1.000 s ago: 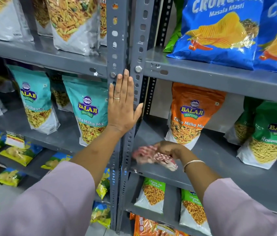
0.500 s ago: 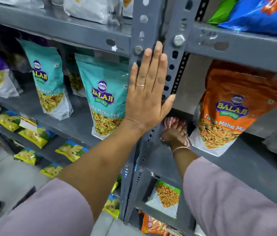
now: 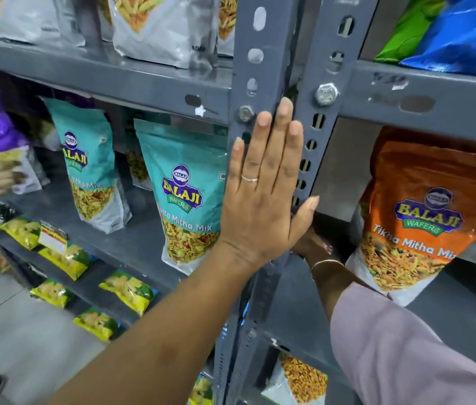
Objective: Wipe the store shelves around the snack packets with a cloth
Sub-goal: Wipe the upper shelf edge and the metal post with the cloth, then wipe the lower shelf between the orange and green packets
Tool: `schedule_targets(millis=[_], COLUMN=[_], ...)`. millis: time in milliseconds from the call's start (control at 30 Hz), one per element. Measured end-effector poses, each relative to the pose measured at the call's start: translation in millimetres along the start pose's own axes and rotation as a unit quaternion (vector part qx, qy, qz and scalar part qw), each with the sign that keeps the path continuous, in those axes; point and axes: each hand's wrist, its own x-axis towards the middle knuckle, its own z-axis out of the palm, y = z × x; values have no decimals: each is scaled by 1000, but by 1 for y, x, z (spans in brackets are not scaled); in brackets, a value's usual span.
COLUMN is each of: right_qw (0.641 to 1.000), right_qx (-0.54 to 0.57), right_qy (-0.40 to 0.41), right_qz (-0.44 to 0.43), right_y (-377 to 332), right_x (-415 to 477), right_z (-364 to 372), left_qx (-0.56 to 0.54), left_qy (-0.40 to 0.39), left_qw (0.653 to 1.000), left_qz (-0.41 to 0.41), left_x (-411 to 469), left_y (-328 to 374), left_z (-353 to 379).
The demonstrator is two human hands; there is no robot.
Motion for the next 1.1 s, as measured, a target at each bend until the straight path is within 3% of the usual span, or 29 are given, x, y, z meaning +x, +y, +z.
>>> schedule_targets(millis=[167,300,467,567,633,733,767,833,867,900,933,1000,1067,1100], right_qw=[998,992,997,997,997,952,933,926,941,980,996,998,995,994], right_qx=[-31,-71,45,55,38,196,268,364,335,196,78,-38,-82,-93], right_qy=[-53,-60,6,17,-43,-224,-230,-101,-31,8,5,-46,-26,-36], right_qz=[-8,-79,-57,-60,-46,-73,-76,-6,44,44,48,1,-57,-38], right_y=[-24,-22,-16,-10,-5,11,16,33,34,32,28,1,-20,-17], right_x=[-67,-107,-185,-224,-241,-242,-241,-226,-218,-212,-207,-209,-211,-208], right_z=[-10,13,26,26,6,-44,-56,-53,-42,-25,-5,22,34,29], left_qx=[4,14,15,18,13,23,19,11,11,10,9,-2,-4,-2], left_qy=[-10,-22,-33,-42,-43,-48,-52,-55,-56,-54,-48,-35,-36,-42], left_qw=[1000,1000,999,999,999,998,998,998,998,998,999,999,999,999], left_qz=[-7,-11,-10,-18,-24,-27,-26,-27,-27,-25,-22,-14,-13,-16], left_x=[-1,0,1,4,5,5,6,6,6,6,6,6,5,5], left_y=[1,2,2,5,6,7,7,10,10,11,10,8,6,6], left_z=[-2,-4,-7,-13,-14,-16,-17,-18,-18,-18,-17,-14,-13,-13])
